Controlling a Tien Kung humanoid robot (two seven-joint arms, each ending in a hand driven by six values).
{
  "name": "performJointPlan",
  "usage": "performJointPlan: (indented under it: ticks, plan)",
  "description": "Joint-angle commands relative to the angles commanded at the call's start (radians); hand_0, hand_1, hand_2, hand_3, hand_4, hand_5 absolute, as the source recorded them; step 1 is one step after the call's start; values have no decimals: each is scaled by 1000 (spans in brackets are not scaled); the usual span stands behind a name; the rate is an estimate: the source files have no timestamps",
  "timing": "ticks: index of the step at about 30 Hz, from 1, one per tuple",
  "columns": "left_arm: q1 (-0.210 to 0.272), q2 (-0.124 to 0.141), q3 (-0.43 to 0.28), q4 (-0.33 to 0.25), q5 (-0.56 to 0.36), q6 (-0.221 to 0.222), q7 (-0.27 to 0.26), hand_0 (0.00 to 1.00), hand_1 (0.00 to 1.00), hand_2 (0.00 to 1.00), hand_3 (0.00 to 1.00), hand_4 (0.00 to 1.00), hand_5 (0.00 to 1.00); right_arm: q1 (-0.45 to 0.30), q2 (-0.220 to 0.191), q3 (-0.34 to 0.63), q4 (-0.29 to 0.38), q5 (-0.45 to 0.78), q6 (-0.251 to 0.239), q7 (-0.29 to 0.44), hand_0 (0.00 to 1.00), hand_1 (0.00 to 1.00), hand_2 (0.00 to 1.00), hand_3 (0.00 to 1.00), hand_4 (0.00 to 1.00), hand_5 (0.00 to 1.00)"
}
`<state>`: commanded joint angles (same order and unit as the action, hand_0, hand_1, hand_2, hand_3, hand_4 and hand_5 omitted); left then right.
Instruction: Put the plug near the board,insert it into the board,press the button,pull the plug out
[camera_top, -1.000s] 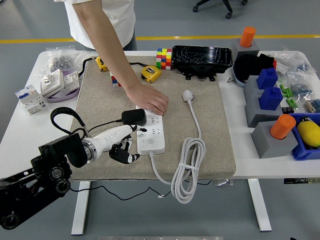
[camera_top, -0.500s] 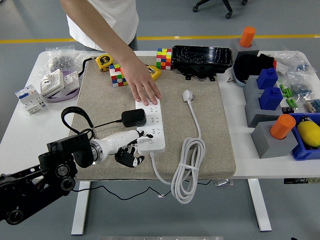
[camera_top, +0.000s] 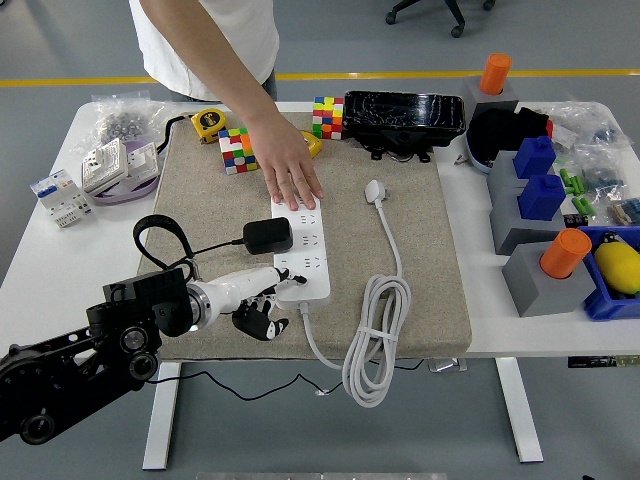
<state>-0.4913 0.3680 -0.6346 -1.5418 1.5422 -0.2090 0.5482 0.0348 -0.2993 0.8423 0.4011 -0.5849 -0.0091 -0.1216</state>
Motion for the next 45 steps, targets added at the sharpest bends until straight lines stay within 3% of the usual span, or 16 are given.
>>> performJointPlan:
  ticks: [11, 18, 19, 20, 24, 25, 29, 31, 45]
  plan:
    - [-1, -3, 2, 13, 0, -13, 19, 102, 69, 142, 920, 543, 2, -2, 1, 5, 2, -2, 0, 0, 679, 686, 693, 595, 933, 528]
    - [24, -4, -53, -8, -30, 26, -77, 103, 67, 143, 882, 543, 2, -5, 3, 8, 1, -3, 0, 0, 679, 686, 694, 595, 933, 528]
    - [26, -4, -57, -7, -33, 29, -85, 182, 117, 215, 636, 828, 45, -6, 4, 8, 1, -3, 0, 0, 680, 686, 693, 595, 933, 528]
    - [30, -4, -60, -3, -39, 40, -98, 182, 117, 215, 636, 828, 45, -6, 4, 8, 1, -3, 0, 0, 680, 686, 693, 595, 933, 528]
    - [51, -4, -68, 21, -72, 153, -194, 182, 117, 215, 636, 828, 45, -4, 5, 9, 1, -4, 0, 1, 680, 686, 693, 595, 933, 528]
    - [62, -5, -75, 30, -93, 193, -227, 218, 157, 271, 575, 831, 185, -4, 7, 11, 1, -5, -1, 1, 679, 685, 693, 595, 932, 527]
    - [86, -13, -94, 54, -140, 321, -336, 218, 157, 271, 575, 831, 185, -3, 11, 11, 0, -5, 0, 1, 679, 685, 693, 595, 932, 527]
    - [92, -16, -101, 57, -140, 348, -355, 219, 166, 296, 577, 824, 223, -3, 11, 11, -1, -4, 0, 1, 679, 686, 693, 595, 932, 527]
    - [97, -16, -124, 52, -116, 339, -332, 228, 186, 315, 593, 801, 233, 3, 11, 12, -2, -4, -1, 1, 680, 686, 693, 594, 932, 526]
